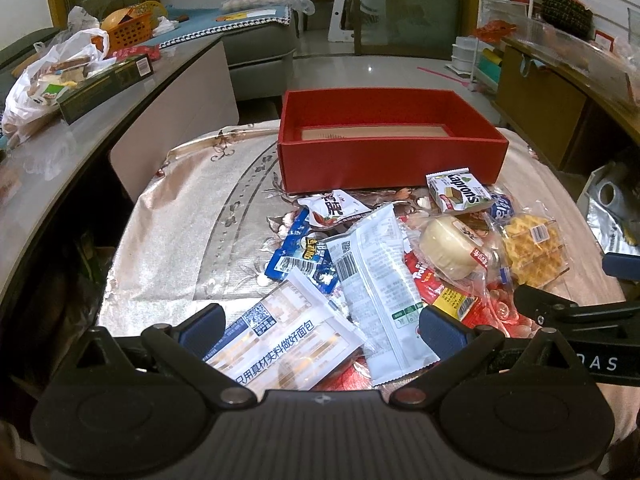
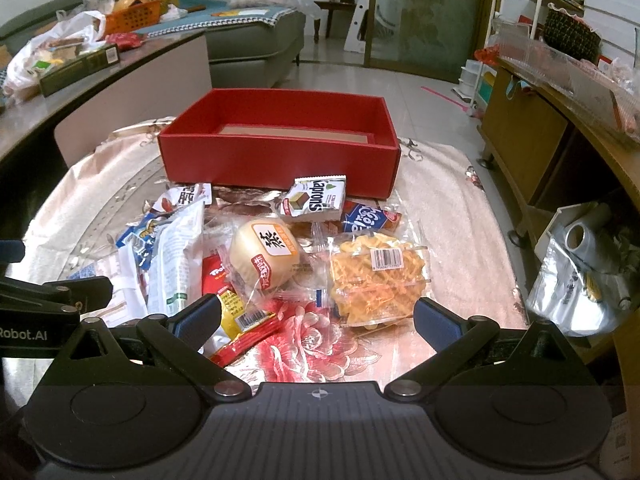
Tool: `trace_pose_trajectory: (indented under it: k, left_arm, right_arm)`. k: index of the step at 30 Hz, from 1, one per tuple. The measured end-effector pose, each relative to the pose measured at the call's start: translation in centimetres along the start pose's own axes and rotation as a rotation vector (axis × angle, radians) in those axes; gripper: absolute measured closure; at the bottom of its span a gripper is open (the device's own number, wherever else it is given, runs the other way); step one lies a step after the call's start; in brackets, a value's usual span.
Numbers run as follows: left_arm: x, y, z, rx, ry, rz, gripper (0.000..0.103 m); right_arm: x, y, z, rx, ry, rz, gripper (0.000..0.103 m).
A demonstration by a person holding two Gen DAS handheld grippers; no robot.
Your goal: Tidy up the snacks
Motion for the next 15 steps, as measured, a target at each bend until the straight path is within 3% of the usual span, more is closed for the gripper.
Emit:
trace_pose_trajectory:
  k: [15]
  left_arm:
    - [0.01, -0.02, 0.0, 0.0, 0.001, 0.0, 0.004]
  right_arm:
    - [0.19, 0.05, -0.09, -0.004, -0.001, -0.008, 0.0]
Point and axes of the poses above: each gripper's, at about its wrist camera, not at the fingertips, and y roughly the way its jaws point, z to its right, x to its underside, the point moved 9 cm from there along y, roughly the way its jaws point, and after that the axes turned 15 degrees about -y, right-handed, at the moved point
